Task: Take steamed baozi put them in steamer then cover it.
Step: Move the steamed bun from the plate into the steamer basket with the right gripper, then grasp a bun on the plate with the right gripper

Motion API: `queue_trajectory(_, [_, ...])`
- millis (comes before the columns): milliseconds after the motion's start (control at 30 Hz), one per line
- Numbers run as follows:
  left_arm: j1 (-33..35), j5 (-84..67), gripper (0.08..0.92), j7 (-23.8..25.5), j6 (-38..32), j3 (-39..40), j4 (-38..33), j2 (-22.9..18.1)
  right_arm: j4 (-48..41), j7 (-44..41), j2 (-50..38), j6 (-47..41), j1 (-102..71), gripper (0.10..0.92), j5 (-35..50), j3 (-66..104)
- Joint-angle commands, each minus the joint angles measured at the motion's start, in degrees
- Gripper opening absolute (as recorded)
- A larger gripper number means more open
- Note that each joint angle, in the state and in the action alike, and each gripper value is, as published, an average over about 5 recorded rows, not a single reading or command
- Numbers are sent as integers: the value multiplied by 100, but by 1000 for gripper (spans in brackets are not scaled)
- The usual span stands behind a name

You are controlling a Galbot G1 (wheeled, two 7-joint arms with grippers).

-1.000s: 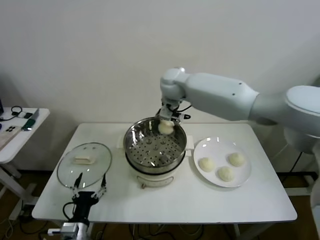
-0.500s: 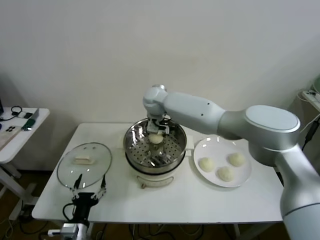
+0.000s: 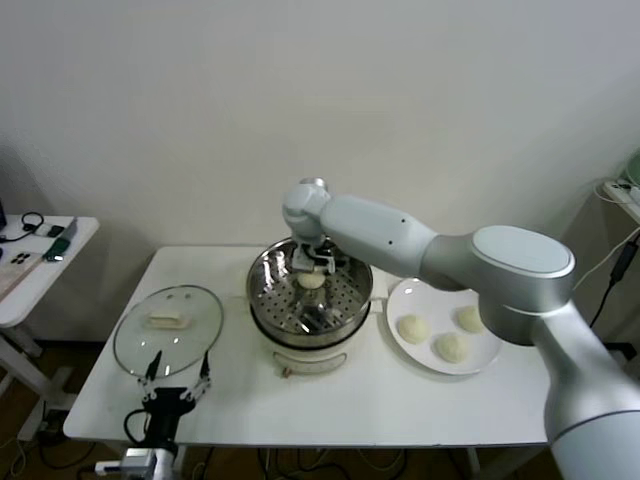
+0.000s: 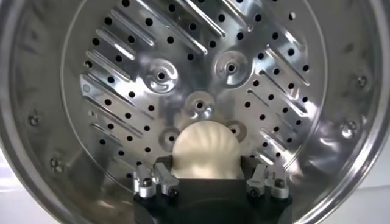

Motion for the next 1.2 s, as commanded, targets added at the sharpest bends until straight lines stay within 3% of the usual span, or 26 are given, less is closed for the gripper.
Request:
queue_trajectory(33, [26,-8,823,-15,-5,-9,11,-12,-112,8,49,42,-36,810,31,61])
queue_trajectory(233, [73,-22,823,-18,-27,-38,-7,-15,203,-148,-194,-19,256,822,542,43])
queue_trajectory(400, [85,-29,823,-18,-25,-52,-37,-10,832,-319,-753,-463,844,823,1568,-302])
queue_trajectory(667, [95,-28,823,-16,12,-33,-159,-21,1741,154,-2221,-2071,2132,823,4692,-1458])
queue_trajectory(833, [115,-23,823,-10,16,-12,-240,-7,2572,802,-3388,-3907,2589,823,6486,-2071])
queue_trajectory(967, [134,-22,823,-7,2,1,-247,9,2843,821,-4080,-4324,2550,823,6606,-2258])
queue_trajectory(1200, [155,-17,823,-6,-8,27,-260,20,3125,774,-4946,-4506,1711,823,6034,-2124])
